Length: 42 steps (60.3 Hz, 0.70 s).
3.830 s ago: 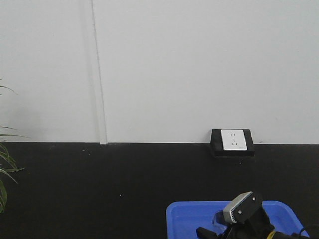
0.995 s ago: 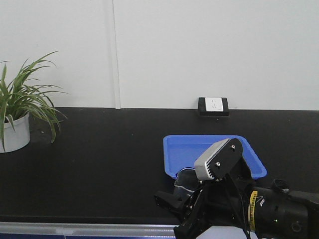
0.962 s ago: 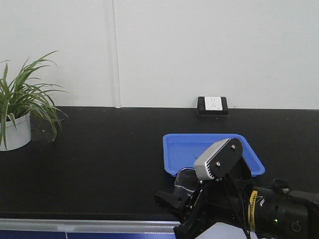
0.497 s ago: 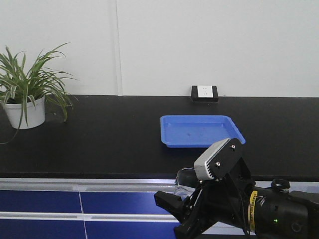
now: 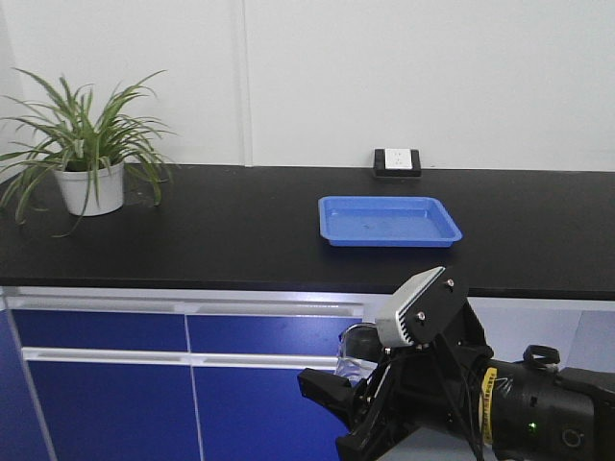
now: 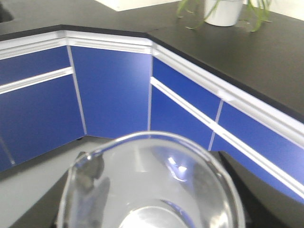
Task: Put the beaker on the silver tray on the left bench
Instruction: 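Drive the base to the bench with the silver tray, holding the beaker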
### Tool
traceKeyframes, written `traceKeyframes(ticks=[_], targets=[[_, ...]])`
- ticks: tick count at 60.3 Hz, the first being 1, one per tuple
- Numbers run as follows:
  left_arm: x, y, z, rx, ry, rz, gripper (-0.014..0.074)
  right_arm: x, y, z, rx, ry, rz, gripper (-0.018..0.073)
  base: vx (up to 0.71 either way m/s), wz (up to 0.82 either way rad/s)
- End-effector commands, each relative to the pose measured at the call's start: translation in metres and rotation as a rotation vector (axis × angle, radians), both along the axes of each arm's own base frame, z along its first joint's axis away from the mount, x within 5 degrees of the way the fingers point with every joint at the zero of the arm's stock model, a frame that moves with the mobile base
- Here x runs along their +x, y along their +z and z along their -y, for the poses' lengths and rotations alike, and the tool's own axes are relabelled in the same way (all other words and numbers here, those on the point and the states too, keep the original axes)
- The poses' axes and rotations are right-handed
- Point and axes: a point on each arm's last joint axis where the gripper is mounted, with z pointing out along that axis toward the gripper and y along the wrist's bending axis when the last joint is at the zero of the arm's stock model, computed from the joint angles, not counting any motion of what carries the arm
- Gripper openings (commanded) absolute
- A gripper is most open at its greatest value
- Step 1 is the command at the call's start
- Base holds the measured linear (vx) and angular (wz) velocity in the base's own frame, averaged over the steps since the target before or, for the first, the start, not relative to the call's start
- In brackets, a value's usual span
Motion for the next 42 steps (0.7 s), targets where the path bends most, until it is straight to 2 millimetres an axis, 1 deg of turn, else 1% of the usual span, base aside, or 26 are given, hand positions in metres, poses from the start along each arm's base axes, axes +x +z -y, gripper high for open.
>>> traceKeyframes(ticks=[1,10,19,30,42], targets=[[0.0017,0.0004,0.0008,-0.004,-0.01,0.064,0.0001,-0.0034,0.022,0.0003,0.068,0.01,0.046,-0.0011,-0.27,0.14],[0.0017,0.0004,0.0008,-0.004,-0.01,0.064,0.0001,-0.0034,0.022,0.0003,0.068,0.01,0.046,-0.0011,-0.24,0.26],[0.0017,0.0004,0.0008,-0.004,-0.01,0.064,0.0001,-0.0034,0.022,0.0003,0.068,0.01,0.046,-0.0011,-0.18,0.49],[0.0017,0.0004,0.0008,-0.004,-0.01,0.064,0.0001,-0.0034,0.022,0.0003,0.068,0.01,0.046,-0.0011,-0.14,0.65],[0.0017,0.0004,0.0008,-0.004,-0.01,0.064,0.0001,-0.0034,0.022,0.0003,0.068,0.01,0.046,-0.0011,-0.12,0.81]])
